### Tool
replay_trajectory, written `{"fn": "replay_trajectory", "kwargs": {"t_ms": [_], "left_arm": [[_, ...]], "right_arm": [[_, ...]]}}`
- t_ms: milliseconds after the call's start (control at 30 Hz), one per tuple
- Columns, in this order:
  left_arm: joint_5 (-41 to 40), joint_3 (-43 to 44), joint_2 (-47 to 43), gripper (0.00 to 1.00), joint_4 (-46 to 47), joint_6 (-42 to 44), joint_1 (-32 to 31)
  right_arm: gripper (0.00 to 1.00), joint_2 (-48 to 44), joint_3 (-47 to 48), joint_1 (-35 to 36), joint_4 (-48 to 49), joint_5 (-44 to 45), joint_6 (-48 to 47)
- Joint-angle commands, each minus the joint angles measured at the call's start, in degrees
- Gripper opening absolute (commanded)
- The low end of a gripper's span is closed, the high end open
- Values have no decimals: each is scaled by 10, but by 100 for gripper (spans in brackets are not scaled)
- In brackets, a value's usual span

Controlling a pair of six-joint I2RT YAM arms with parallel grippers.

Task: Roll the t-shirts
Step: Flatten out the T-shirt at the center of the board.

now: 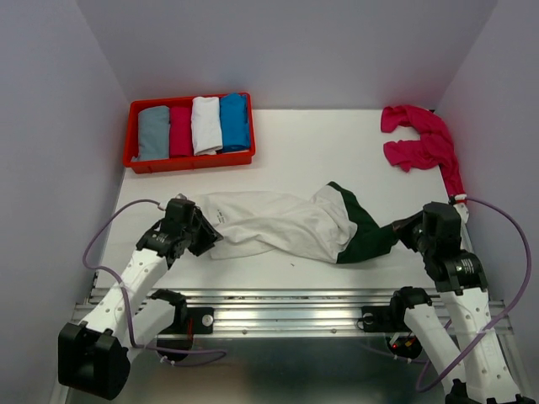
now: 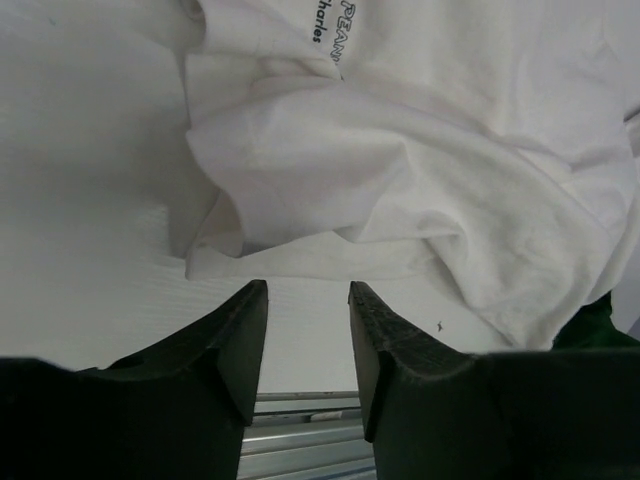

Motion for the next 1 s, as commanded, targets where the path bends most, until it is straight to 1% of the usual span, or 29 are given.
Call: {"fn": "replay_trajectory", "kwargs": {"t_ms": [0,100,200,400,567,600,700,767,800,833,867,967], "left_arm": [[-65,7,30,54,-7,-33,-30],[-74,12,74,55,-1,-37,-47],[-97,6,92,54,14,-49,-60],[-112,-7,127,56,49,-58,-63],[-123,-15,181,57,77,-52,-64],[-125,-15,196,56,79,-51,-63],[-131,-8,216,48,87,-44,-64],[-133,1,225,35,92,-37,-63],[-135,6,228,27,93,-35,-63],[-140,18,234,8,91,-27,-63],[-143,28,237,0,88,-23,-63],[-165,81,244,0,47,-1,-60]], "right_arm": [[1,3,3,-2,36,-10,-3],[1,5,5,-2,36,-10,-4],[1,5,3,-2,38,-12,-4],[1,5,1,-2,40,-18,-3],[1,8,1,-2,41,-19,-4],[1,8,2,-2,40,-18,-4],[1,7,2,-2,40,-17,-4],[1,8,3,-2,40,-15,-4],[1,9,3,-2,40,-14,-4],[1,10,7,-2,40,-13,-4],[1,12,10,-2,40,-12,-4],[1,19,31,-2,40,9,-16]]}}
